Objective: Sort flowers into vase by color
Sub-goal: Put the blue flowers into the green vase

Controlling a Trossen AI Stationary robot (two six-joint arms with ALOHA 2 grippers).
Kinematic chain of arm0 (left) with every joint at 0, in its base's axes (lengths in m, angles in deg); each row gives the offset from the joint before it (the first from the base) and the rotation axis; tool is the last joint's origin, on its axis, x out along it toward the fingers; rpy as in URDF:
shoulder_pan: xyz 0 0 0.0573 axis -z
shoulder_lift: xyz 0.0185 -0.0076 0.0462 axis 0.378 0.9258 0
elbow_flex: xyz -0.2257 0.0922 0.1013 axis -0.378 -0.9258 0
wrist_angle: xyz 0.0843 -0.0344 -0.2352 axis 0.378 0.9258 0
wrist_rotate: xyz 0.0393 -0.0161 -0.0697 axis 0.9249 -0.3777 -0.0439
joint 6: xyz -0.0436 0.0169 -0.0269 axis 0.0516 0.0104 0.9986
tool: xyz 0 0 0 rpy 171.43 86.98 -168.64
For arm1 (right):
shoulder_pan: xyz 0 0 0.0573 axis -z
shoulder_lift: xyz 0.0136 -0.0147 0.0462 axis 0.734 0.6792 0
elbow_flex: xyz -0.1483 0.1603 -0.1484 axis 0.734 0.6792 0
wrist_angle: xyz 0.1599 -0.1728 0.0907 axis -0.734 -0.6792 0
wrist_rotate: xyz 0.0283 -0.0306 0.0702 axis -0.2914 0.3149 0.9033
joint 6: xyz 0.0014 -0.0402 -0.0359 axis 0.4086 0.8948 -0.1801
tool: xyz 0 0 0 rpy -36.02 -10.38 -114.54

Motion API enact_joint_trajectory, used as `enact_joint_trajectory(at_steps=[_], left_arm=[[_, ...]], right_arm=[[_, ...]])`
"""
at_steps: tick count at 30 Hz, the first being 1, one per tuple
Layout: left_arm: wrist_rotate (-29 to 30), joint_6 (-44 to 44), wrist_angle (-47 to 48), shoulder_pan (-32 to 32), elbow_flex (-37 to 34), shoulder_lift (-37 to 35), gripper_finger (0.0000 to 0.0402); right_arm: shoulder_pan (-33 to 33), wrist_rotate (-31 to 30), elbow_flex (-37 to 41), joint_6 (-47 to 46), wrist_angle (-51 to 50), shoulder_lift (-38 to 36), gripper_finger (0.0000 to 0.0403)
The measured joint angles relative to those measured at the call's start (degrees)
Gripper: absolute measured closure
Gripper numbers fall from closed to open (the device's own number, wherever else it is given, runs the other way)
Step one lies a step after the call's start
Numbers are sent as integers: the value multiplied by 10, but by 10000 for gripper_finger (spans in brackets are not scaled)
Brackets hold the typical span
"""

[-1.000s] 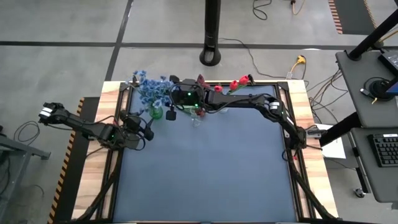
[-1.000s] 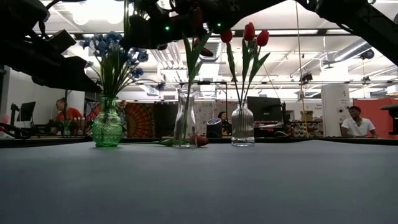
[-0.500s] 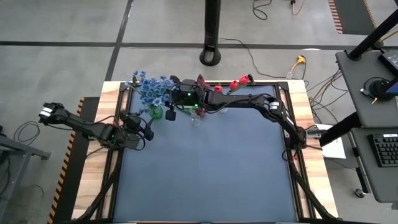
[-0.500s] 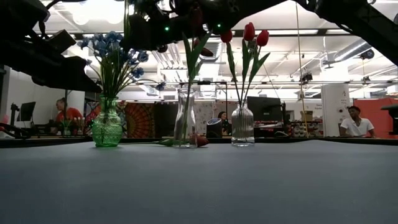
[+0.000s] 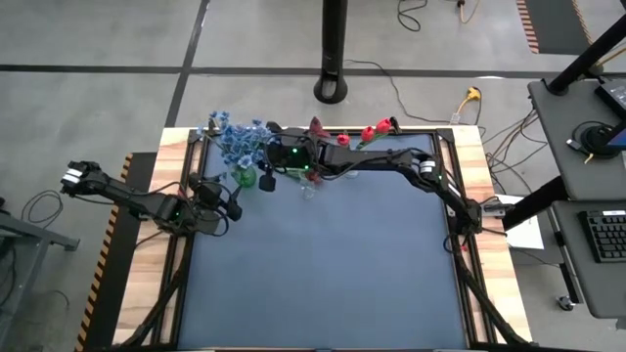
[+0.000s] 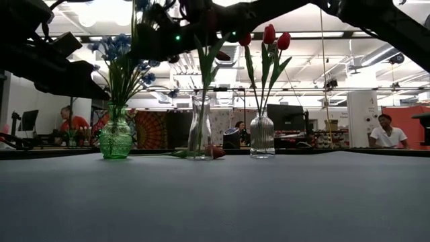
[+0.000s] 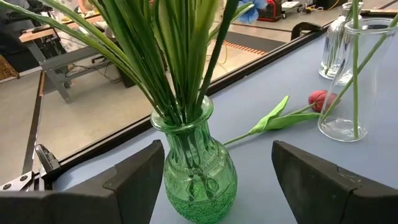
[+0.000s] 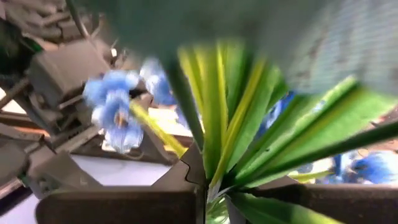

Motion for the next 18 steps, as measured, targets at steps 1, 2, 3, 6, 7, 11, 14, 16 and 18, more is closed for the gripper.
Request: enact_joint_trajectory(at_steps=[1, 2, 3, 6, 7, 11, 14, 16, 18], left_arm=[[0, 0, 0, 0, 0, 0, 123], [0, 0, 0, 0, 0, 0, 123], [0, 0, 0, 0, 0, 0, 123], [0, 0, 0, 0, 0, 0, 123], [0, 0, 0, 0, 0, 0, 123], [0, 0, 0, 0, 0, 0, 123], [0, 0, 0, 0, 0, 0, 123], [0, 0, 0, 0, -1, 0, 123], [0, 0, 0, 0, -2, 0, 123]], right_arm=[[0, 0, 0, 0, -1, 3, 383], [0, 0, -1, 1, -2, 4, 383], [0, 0, -1, 1, -2, 5, 383], [0, 0, -2, 2, -1, 6, 383], [0, 0, -2, 2, -1, 6, 383], [0, 0, -2, 3, 0, 6, 383], [0, 0, -5, 10, -1, 6, 383], [0, 0, -5, 11, 0, 6, 382], [0, 0, -5, 12, -1, 6, 377]])
